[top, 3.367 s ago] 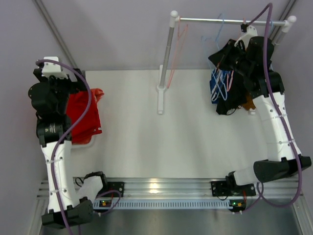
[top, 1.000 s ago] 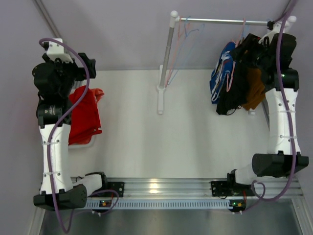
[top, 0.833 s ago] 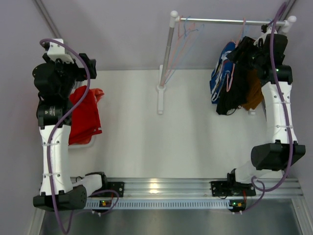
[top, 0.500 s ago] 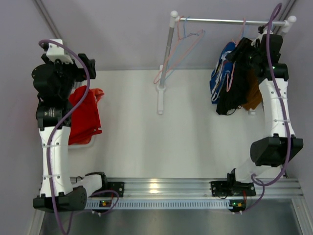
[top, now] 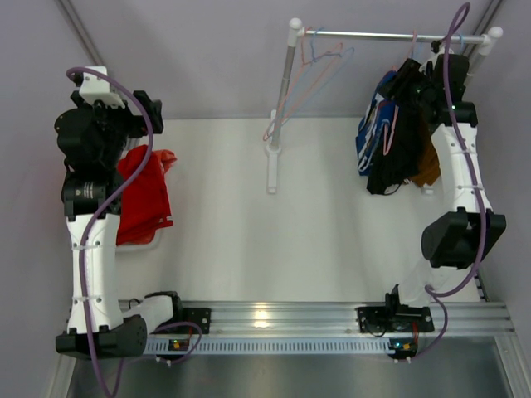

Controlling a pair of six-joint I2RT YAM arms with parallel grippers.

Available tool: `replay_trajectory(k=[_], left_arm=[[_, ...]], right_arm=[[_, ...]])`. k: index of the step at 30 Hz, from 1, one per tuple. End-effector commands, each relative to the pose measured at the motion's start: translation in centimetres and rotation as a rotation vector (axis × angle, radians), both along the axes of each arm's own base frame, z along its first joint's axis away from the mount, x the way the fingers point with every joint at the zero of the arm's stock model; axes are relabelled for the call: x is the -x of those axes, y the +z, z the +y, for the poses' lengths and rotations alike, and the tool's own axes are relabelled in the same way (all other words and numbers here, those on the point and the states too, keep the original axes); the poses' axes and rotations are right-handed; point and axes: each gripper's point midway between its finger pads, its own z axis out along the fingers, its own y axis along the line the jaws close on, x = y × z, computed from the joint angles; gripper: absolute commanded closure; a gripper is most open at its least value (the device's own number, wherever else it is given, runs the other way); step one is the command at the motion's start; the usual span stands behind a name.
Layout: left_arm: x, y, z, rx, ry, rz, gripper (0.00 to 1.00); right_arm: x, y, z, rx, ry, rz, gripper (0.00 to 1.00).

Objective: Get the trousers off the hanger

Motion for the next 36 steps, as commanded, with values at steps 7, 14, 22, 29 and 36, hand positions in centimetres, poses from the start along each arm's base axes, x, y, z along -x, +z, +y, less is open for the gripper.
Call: replay_trajectory(k=[7, 14, 22, 29, 36], left_arm=[[0.1, 0.9, -0.1, -0.014, 0.007, -0.038, 0.01], [0.0, 0.7, -0.3, -0.014, -0.001, -0.033, 0.01], [0.2, 1.1, 0.2, -0.017, 0.027, -0.046, 0.01], [0.4, 1.5, 0.2, -0.007, 0.031, -0.058, 0.01], [0.3, 1.8, 0.0, -0.011, 0.018, -0.058, 0.01]], right_arm=[[-2.9, 3.9, 1.2, -0.057, 0.072, -0.177, 0.61], [-2.7, 4.4, 0.9, -0.155, 0.085, -0.187, 0.88], [0.5, 10.0, 2.4, -0.243, 0.173, -0.322, 1.0], [3.6, 16.5, 4.1, -0.308, 0.279, -0.485, 1.0], [6.6, 20.0, 4.9, -0.34, 0.324, -0.561, 1.0]])
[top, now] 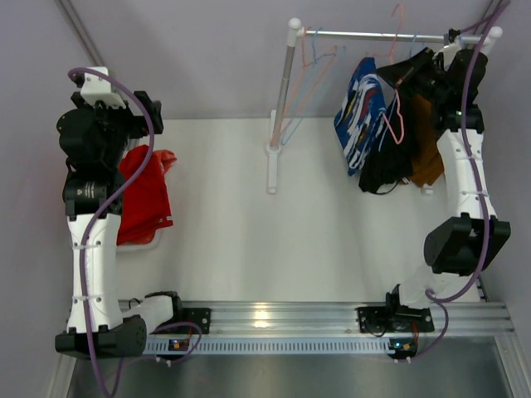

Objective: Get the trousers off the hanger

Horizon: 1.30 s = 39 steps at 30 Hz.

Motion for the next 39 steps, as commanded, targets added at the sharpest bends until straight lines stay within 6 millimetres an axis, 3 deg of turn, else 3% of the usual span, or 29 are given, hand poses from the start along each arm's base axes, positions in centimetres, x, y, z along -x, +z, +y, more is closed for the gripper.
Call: replay_trajectory(k=[1, 6, 10, 12, 14, 15, 17, 18, 20, 21, 23, 24, 26, 27, 30, 32, 33, 35, 36, 39], left_arm=[[0.5, 2.2, -0.3, -0.011, -0.01, -0.068, 0.01], [0.2, 2.7, -0.9, -0.054, -0.047, -0.079, 0.01], [-0.6, 2.7, -1.4, -0.177, -0.046, -0.08, 0.01], [-1.0, 2.4, -4.7, -0.23, -0.118, -0.078, 0.01], [-1.3, 2.0, -6.0, -0.323, -0.113, -0.081, 0.01], [-1.4, 1.6, -8.3, -0.371, -0.163, -0.093, 0.01], [-1.6, 1.4, -9.8, -0.397, -0.171, -0.104, 0.01], [-1.3, 1.1, -12.1, -0.405, -0.226, -0.114, 0.01], [-1.2, 0.9, -14.4, -0.425, -0.265, -0.137, 0.01], [-0.4, 0.8, -16.9, -0.422, -0.329, -0.153, 0.01], [0.5, 0.2, -19.7, -0.415, -0.392, -0.17, 0.01], [2.0, -0.2, -22.5, -0.406, -0.468, -0.179, 0.01], [3.5, -1.8, -25.5, -0.354, -0.552, -0.153, 0.01], [5.5, -2.5, -28.1, -0.335, -0.631, -0.148, 0.01], [8.9, -4.4, -32.9, -0.261, -0.752, -0.123, 0.01], [10.2, -4.9, -34.9, -0.194, -0.785, -0.101, 0.01], [11.1, -5.4, -37.0, -0.173, -0.818, -0.101, 0.01], [11.5, -4.7, -38.5, -0.11, -0.81, -0.104, 0.02], [11.7, -5.5, -40.3, -0.104, -0.825, -0.093, 0.03], [11.6, -5.9, -42.4, -0.07, -0.816, -0.089, 0.06]], right_arm=[[6.4, 12.5, 1.3, 0.001, 0.068, -0.392, 1.0], [8.6, 13.2, 2.0, -0.023, 0.11, -0.392, 1.0], [9.8, 12.2, 2.2, -0.049, 0.111, -0.356, 1.0], [10.7, 11.3, 2.3, -0.062, 0.101, -0.334, 1.0], [11.5, 10.9, 2.3, -0.077, 0.099, -0.325, 1.0], [12.2, 10.3, 2.4, -0.086, 0.095, -0.314, 1.0], [13.0, 9.9, 2.5, -0.099, 0.092, -0.306, 1.0], [14.2, 10.4, 2.7, -0.106, 0.091, -0.316, 1.0], [14.7, 9.6, 2.8, -0.116, 0.085, -0.298, 1.0], [15.8, 9.9, 2.9, -0.116, 0.083, -0.309, 1.0], [16.4, 9.6, 3.2, -0.119, 0.079, -0.303, 1.0], [17.1, 9.8, 3.2, -0.122, 0.065, -0.305, 1.0], [17.8, 10.0, 3.5, -0.129, 0.054, -0.305, 1.0], [18.3, 10.5, 3.3, -0.136, 0.027, -0.322, 1.0], [19.5, 10.7, 3.8, -0.157, 0.007, -0.311, 1.0], [20.4, 10.6, 4.9, -0.163, 0.022, -0.297, 1.0], [20.9, 11.1, 4.8, -0.169, 0.001, -0.309, 1.0], [21.8, 11.6, 5.5, -0.18, 0.015, -0.315, 1.0], [22.0, 11.8, 5.6, -0.187, 0.011, -0.319, 1.0], [22.8, 12.2, 6.1, -0.197, 0.013, -0.313, 1.0]])
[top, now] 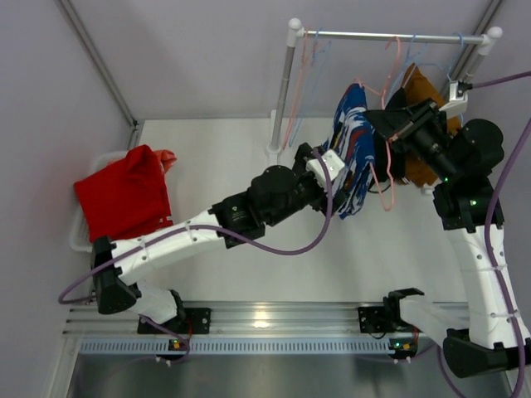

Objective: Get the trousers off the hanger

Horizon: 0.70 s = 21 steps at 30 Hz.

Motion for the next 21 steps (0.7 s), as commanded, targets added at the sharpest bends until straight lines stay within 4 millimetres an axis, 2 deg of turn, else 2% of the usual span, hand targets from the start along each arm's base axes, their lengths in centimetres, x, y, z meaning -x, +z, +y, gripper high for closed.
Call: replay_trajectory(k=[1, 3, 7, 11, 12, 16, 21], left_arm=[[-1.0, 4.3, -1.5, 0.199, 0.068, -0.015, 0.08], [-1.3, 3.8, -2.3, 0.194, 0.085, -0.013, 0.11], [-1.7, 2.5, -2.5, 0.183, 0.104, -0.002, 0.13], [-2.2, 2.1, -2.8, 0.178, 0.124, -0.008, 0.15], [-2.9, 1.7, -2.7, 0.158, 0.163, -0.024, 0.17], [-4.7, 2.1, -2.4, 0.151, 0.261, -0.058, 0.21], [-3.7, 2.4, -3.3, 0.172, 0.188, -0.037, 0.21]], right_arm=[[3.0, 6.3, -0.4, -0.025, -0.05, -0.211, 1.0], [3.2, 6.4, -0.5, -0.02, -0.074, -0.206, 1.0], [4.0, 6.7, -0.3, -0.021, -0.069, -0.221, 1.0], [4.5, 7.0, 0.1, -0.038, -0.036, -0.229, 1.0], [4.6, 6.9, 0.3, -0.039, -0.024, -0.229, 1.0], [5.0, 7.0, 0.6, -0.044, -0.006, -0.229, 1.0], [4.8, 7.0, 0.4, -0.023, -0.031, -0.235, 1.0]])
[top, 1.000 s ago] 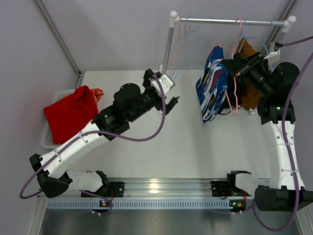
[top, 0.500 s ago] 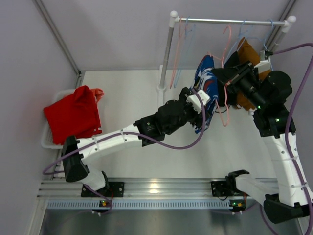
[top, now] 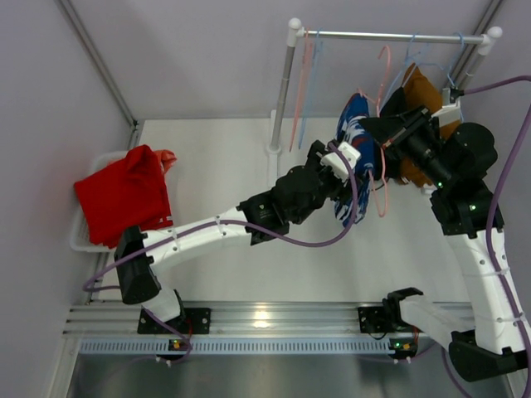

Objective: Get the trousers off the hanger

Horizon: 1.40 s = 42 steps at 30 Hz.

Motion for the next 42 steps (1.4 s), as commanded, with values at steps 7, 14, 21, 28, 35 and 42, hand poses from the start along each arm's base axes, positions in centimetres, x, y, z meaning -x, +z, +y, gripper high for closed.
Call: replay_trajectory(k=[7, 14, 21, 28, 35, 42], left_arm=[[2.5, 2.3, -0.1, 0.12, -0.118, 0.041, 0.13], [1.7, 1.5, -0.6, 0.089, -0.052, 0.066, 0.15], [-1.9, 1.2, 0.8, 0.061, 0.111, 0.048, 0.32], [-3.6, 0.8, 1.6, 0.043, 0.143, 0.044, 0.31], [-1.6, 0.5, 0.4, 0.049, 0.003, 0.056, 0.09], [-2.3, 1.0, -0.4, 0.052, 0.016, 0.041, 0.13]], right_arm=[[2.8, 7.9, -1.4, -0.001, -0.08, -0.277, 1.0], [2.6, 7.6, -0.4, -0.026, -0.031, -0.281, 1.0], [3.7, 7.9, -0.2, -0.011, -0.003, -0.308, 1.0], [4.2, 7.9, 0.5, -0.013, 0.043, -0.313, 1.0], [3.9, 7.7, 0.7, -0.023, 0.049, -0.303, 1.0], [4.5, 8.1, 1.1, -0.033, 0.086, -0.318, 1.0]])
